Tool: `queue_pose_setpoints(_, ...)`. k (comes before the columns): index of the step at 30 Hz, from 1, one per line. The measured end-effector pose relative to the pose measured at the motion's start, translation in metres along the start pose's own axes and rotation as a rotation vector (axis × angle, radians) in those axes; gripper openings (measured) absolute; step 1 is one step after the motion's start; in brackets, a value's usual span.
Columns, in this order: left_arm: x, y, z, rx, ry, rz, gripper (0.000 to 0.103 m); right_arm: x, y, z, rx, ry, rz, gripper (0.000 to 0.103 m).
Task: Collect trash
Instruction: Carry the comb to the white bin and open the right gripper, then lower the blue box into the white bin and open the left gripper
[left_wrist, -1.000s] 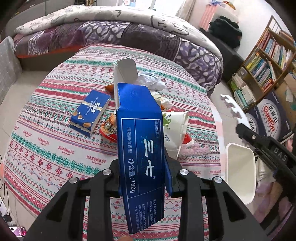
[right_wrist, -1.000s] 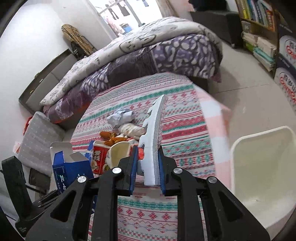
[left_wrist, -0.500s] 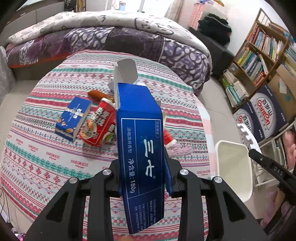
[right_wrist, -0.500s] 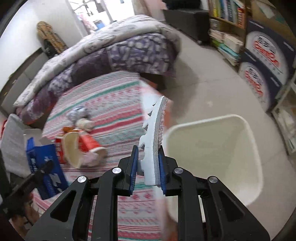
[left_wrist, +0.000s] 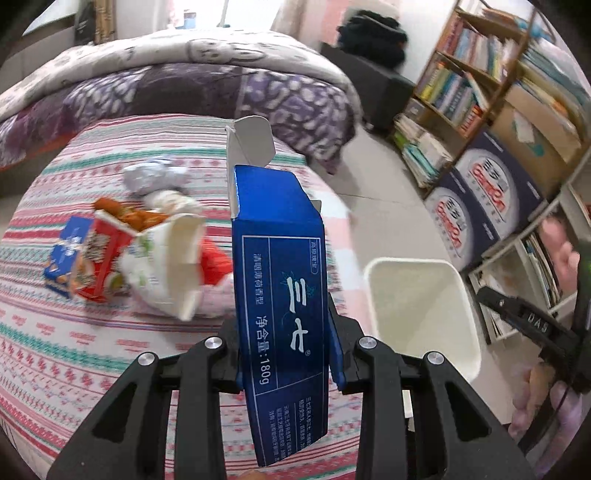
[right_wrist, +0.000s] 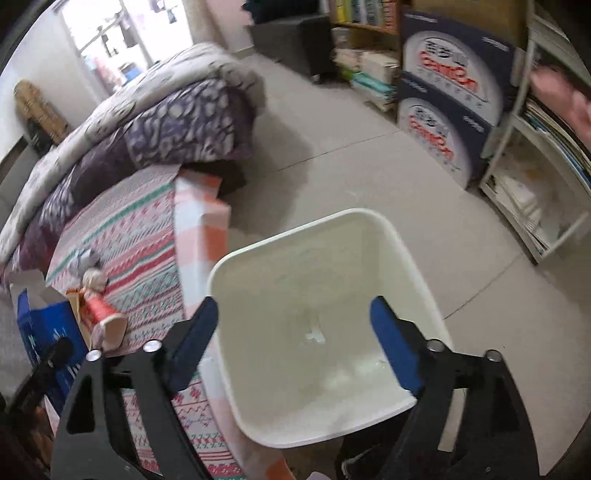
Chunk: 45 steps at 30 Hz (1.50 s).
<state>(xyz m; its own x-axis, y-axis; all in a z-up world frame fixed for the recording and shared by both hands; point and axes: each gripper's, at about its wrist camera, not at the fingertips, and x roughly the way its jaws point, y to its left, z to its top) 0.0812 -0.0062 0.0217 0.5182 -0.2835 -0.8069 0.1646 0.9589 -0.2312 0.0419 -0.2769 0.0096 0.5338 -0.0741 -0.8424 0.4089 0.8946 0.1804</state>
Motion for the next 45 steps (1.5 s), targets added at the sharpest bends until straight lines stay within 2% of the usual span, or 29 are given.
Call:
queue_pose_setpoints(8,0.025,-0.054,-0.006,0.09,0.04,-0.046,0.033,-0.017,-0.021,0.011,0.026,-0.102,-0.055,0.092)
queue_pose_setpoints(12,0.032,-0.083,-0.01,0.136,0.053,-0.079,0.033,-0.027,-0.039,0.018,0.085,-0.148,-0.059,0.093)
queue_pose_setpoints(19,0.046,-0.132,-0.016,0.182,0.088,-0.177,0.034,-0.041,-0.066,0.024,0.191,-0.206,-0.064,0.093)
queue_pose_setpoints(20,0.048,-0.135,-0.015,0.179,0.092,-0.194,0.044,-0.044,-0.069,0.024,0.201,-0.215,-0.073,0.093)
queue_pose_setpoints(21,0.05,-0.139,-0.015,0.171,0.096,-0.212,0.062,-0.045,-0.07,0.024,0.205,-0.22,-0.075,0.093)
queue_pose_setpoints(22,0.05,-0.141,-0.014,0.163,0.096,-0.224,0.066,-0.046,-0.071,0.023,0.211,-0.227,-0.074,0.093)
queue_pose_setpoints(24,0.049,-0.144,-0.013,0.161,0.1,-0.23,0.067,-0.049,-0.07,0.023,0.215,-0.24,-0.067,0.093)
queue_pose_setpoints(28,0.04,-0.136,-0.006,0.182,0.08,-0.176,0.068,-0.048,-0.058,0.024,0.178,-0.246,-0.05,0.095)
queue_pose_setpoints(32,0.026,-0.115,0.003,0.209,0.027,-0.068,0.072,-0.045,-0.034,0.022,0.112,-0.241,-0.03,0.095)
queue_pose_setpoints(36,0.02,-0.086,0.008,0.202,0.007,0.029,0.076,-0.038,-0.011,0.02,0.05,-0.221,-0.023,0.095)
queue_pose_setpoints(41,0.024,-0.027,0.017,0.096,0.024,0.207,0.076,-0.027,0.014,0.016,0.018,-0.17,0.013,0.095)
queue_pose_setpoints(45,0.024,0.024,0.028,-0.031,0.033,0.263,0.076,-0.02,0.043,0.009,-0.049,-0.146,0.033,0.095)
